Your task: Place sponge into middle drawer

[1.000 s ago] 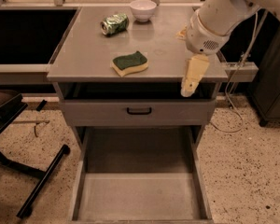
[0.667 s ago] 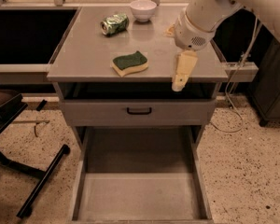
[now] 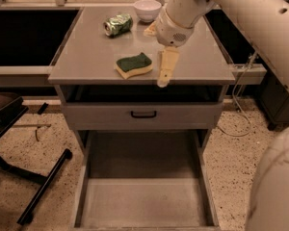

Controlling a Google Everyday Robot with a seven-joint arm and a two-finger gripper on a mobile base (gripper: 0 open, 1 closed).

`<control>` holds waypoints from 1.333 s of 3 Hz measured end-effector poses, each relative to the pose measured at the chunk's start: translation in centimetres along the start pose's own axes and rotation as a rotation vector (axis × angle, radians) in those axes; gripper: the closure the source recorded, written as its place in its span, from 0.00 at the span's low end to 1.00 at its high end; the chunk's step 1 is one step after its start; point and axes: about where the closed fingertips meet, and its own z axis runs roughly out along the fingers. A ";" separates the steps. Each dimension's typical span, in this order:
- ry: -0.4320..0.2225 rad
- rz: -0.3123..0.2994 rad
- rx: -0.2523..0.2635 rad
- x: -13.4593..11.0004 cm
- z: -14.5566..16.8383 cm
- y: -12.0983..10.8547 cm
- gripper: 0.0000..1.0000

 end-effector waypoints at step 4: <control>-0.058 -0.112 -0.066 -2.8 4.6 -5.2 0.00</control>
Offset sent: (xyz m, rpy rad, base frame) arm 0.0076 0.0277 -0.0040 -0.0011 0.0098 0.0645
